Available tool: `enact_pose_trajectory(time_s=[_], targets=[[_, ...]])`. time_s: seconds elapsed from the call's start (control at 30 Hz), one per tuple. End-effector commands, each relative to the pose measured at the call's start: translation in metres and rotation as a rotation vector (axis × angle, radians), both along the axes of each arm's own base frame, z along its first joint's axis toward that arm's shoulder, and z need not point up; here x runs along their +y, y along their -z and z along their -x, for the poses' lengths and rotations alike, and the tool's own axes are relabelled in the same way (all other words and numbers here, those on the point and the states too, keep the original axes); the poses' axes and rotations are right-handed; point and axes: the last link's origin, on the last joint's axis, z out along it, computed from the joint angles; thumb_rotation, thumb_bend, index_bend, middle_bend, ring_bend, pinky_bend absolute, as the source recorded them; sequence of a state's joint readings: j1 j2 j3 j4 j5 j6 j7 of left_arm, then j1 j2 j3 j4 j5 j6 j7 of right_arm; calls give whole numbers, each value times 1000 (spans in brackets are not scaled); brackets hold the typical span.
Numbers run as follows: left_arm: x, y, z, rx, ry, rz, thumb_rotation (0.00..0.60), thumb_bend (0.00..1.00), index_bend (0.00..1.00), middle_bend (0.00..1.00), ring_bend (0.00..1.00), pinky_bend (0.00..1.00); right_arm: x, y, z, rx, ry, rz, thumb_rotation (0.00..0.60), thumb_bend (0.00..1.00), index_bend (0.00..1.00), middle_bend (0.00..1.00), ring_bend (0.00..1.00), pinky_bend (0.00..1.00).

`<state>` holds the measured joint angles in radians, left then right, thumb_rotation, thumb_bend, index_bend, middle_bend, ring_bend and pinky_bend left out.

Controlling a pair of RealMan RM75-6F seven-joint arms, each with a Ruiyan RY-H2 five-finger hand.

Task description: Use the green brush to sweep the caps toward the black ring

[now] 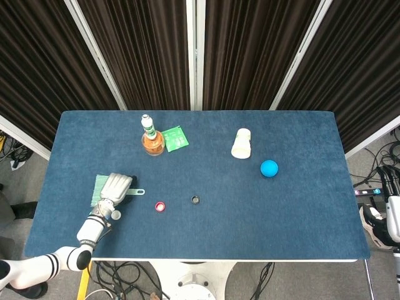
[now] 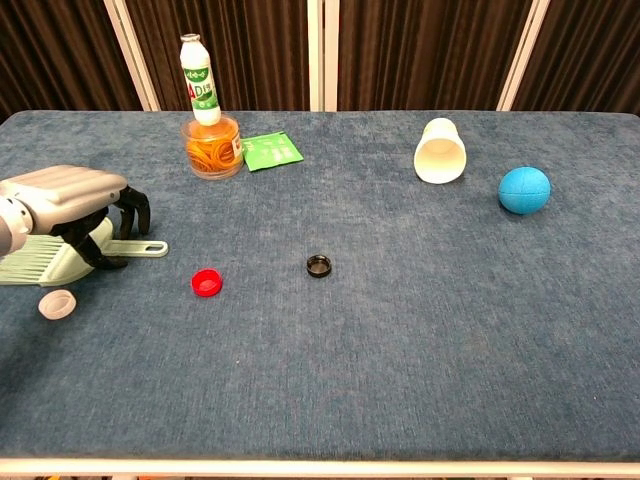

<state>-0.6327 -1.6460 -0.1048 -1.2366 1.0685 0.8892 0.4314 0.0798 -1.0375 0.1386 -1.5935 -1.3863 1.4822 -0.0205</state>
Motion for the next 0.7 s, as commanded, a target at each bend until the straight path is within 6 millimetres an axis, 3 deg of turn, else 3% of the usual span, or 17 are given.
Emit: enact_pose_trajectory(time_s=[0.03,0.47,0.57,0.7], targets=[[1,2,0,13,9,6,600,190,401,481,771,911,0,0,0,-1,1,-1,600,175,0,53,0,11],[-6,2,4,28,62,23,600,305,481,529,775,912,3,1,1,-12,7,-1,600,175,0,53,0,11],[-5,-4,5,1,64,19,600,321,493,542,775,913,3,0,0,-13,6,1,600,173,0,53,0,11],[3,-26,5,-66,74,-44,600,337,501,565,775,915,3,0,0,-14,6,3,600,172,0,53,0,11]])
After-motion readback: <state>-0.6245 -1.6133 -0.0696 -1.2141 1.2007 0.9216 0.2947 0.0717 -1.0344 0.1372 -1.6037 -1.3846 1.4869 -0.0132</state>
